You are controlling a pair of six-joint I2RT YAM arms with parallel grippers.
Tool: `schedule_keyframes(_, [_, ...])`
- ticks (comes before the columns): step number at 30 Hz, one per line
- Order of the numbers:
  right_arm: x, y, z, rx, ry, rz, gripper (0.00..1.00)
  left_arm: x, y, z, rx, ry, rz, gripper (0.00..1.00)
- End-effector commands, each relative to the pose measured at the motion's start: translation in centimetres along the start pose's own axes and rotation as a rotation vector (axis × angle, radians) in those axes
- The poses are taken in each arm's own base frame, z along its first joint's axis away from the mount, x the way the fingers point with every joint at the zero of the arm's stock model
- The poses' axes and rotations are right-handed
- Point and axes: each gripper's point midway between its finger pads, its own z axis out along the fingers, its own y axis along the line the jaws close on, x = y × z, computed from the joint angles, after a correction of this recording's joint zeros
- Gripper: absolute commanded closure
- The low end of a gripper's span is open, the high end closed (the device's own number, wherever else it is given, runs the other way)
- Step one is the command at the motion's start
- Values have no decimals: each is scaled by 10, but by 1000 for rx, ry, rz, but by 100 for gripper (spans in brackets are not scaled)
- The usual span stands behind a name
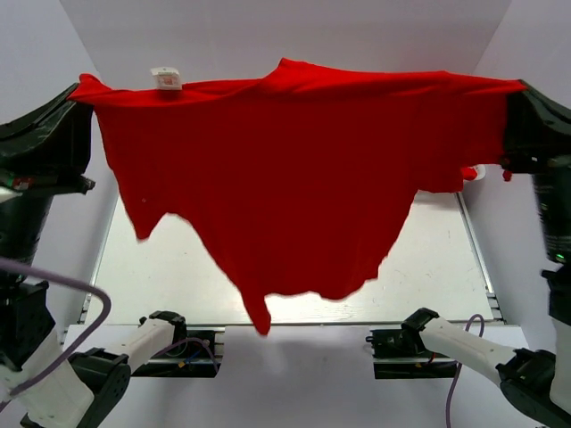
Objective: Fold and stack the t-shirts
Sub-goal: Flatten out the tshirt
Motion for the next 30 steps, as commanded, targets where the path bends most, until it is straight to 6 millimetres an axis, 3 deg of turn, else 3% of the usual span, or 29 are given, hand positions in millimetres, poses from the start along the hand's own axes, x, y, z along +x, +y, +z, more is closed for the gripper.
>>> schedule_keyframes(1, [28, -29, 13, 215, 54, -46, 100, 45, 34, 30, -157, 84, -30, 100])
schedule_keyframes(2, [44, -26, 22, 225, 82, -62, 100, 59, 36, 37, -156, 116, -36, 100])
schedule_keyframes(3, [79, -21, 26, 247, 157, -90, 100, 92, 41, 49, -176, 185, -63, 100])
schedule_keyframes(4, [84, -38, 26, 366, 155, -87, 100, 122, 46, 55, -200, 246, -81, 100])
schedule_keyframes(5, [99, -39, 31, 408, 171, -115, 100, 141, 52, 59, -226, 280, -83, 100])
schedule_keyframes(6, [137, -34, 32, 433, 228, -159, 100, 191, 62, 62, -289, 381, -109, 100])
schedule_keyframes(8, [177, -36, 34, 517, 301, -198, 100, 242, 63, 66, -298, 465, -117, 100])
schedule_keyframes(10, [250, -15, 38, 475, 424, -259, 100, 321, 69, 61, -349, 599, -126, 100])
schedule_keyframes(13, [328, -1, 30, 451, 553, -262, 100, 417, 74, 37, -426, 776, -131, 100])
schedule_keyframes(14, [378, 5, 31, 449, 631, -274, 100, 459, 73, 27, -448, 854, -140, 100])
schedule_keyframes(15, [398, 2, 31, 462, 655, -262, 100, 496, 77, 8, -486, 922, -134, 100])
schedule_keyframes(16, [460, 12, 24, 431, 767, -300, 100, 523, 76, -3, -493, 974, -130, 100])
schedule_keyframes(18, [494, 6, 26, 439, 826, -300, 100, 573, 84, -24, -548, 1069, -164, 100])
schedule_keyframes(19, [549, 16, 23, 398, 922, -317, 100, 626, 81, -52, -565, 1216, -178, 97])
schedule_keyframes(20, [561, 15, 26, 377, 980, -314, 95, 648, 80, -60, -570, 1270, -203, 61])
schedule_keyframes(21, [564, 20, 45, 347, 966, -277, 61, 654, 81, -41, -546, 1259, -222, 36])
schedule_keyframes(22, [614, 32, 30, 296, 1060, -288, 36, 693, 81, -65, -556, 1366, -225, 1])
schedule_keyframes(23, [620, 36, 36, 258, 1091, -275, 16, 693, 88, -44, -548, 1337, -214, 0])
schedule_keyframes(24, [618, 37, 51, 252, 1073, -272, 10, 699, 88, -39, -541, 1342, -220, 0])
schedule_keyframes(25, [647, 44, 37, 225, 1147, -296, 10, 705, 94, -39, -550, 1348, -220, 0])
schedule_keyframes(26, [636, 41, 59, 235, 1104, -291, 10, 707, 97, -33, -540, 1339, -207, 0])
schedule_keyframes(28, [649, 46, 53, 210, 1145, -304, 10, 712, 97, -19, -496, 1311, -208, 0])
schedule_keyframes(30, [640, 44, 67, 206, 1118, -304, 10, 708, 98, -10, -471, 1285, -233, 0])
